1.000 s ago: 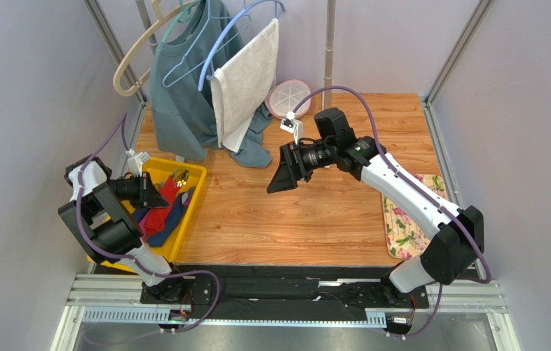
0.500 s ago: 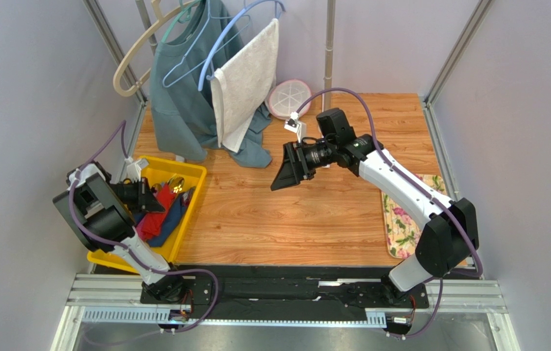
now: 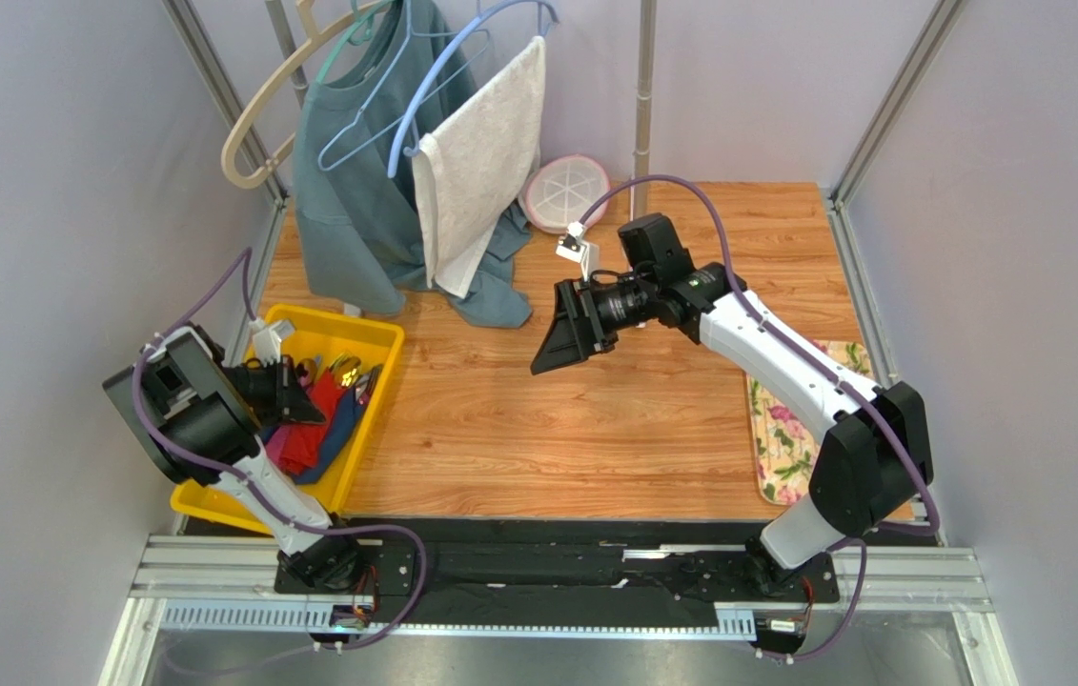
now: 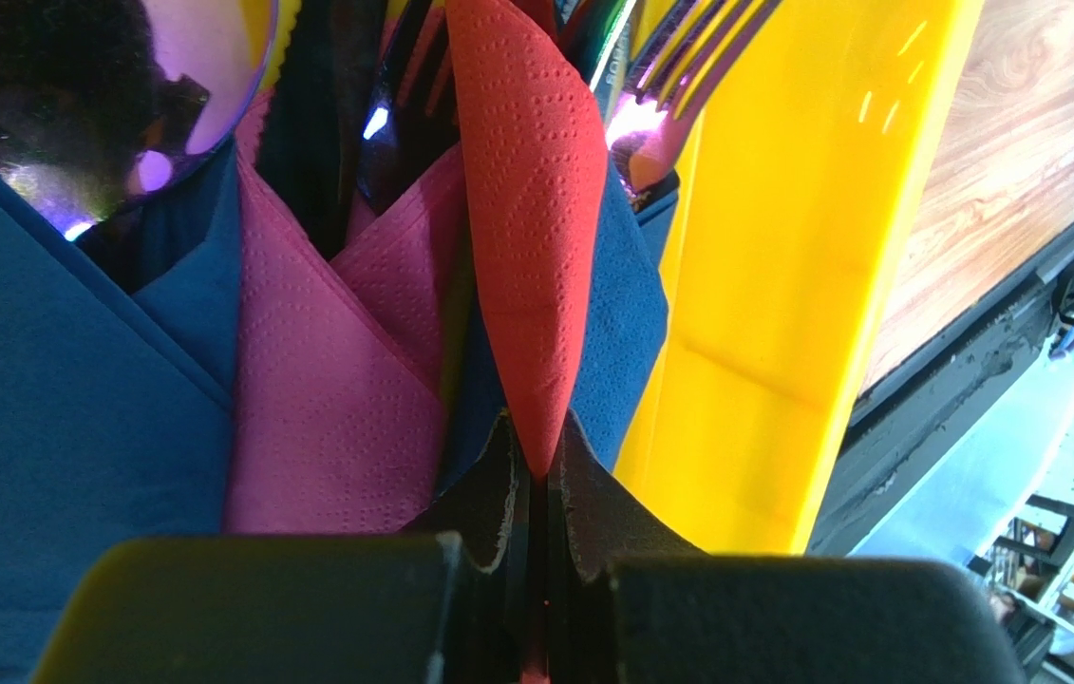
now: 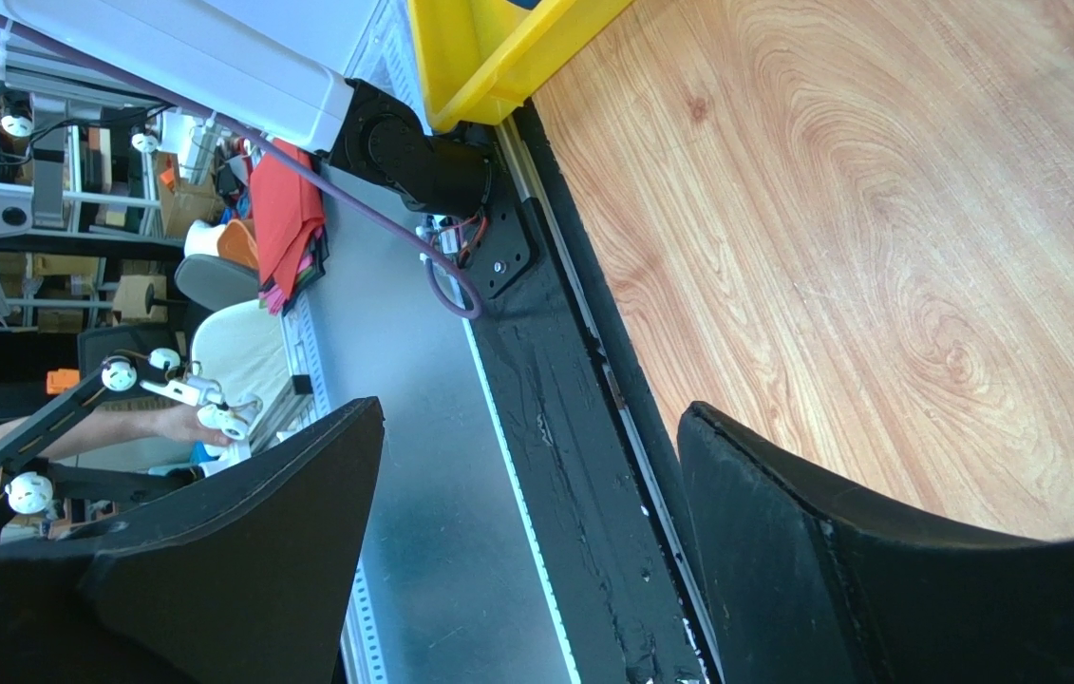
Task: Place the utensils on the paper napkin and roll it up
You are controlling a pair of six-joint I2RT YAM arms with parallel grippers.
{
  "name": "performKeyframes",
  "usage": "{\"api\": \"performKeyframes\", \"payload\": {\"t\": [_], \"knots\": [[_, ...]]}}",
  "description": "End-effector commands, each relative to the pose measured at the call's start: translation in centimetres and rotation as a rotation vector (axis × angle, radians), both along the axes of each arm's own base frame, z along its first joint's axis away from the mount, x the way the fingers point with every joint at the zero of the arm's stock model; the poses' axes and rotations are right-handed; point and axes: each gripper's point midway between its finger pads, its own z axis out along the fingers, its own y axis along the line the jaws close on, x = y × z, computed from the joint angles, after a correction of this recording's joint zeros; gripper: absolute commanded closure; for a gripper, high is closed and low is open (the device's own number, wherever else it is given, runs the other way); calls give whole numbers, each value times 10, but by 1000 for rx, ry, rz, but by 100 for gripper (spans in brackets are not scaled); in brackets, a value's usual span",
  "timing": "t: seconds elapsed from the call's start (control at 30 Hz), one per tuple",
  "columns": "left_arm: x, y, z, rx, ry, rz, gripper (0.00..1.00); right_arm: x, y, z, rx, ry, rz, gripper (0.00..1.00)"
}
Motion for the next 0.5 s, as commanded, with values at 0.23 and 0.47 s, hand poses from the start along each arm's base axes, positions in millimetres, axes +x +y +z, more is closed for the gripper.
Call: {"api": "performKeyframes", "payload": {"t": [0.23, 0.47], "knots": [[-3, 9, -5, 65, 3, 31, 90, 6, 2, 3, 26, 0, 13, 21], [-2, 12, 6, 125, -40, 50, 71, 5, 2, 6, 32, 6, 13, 21]]}}
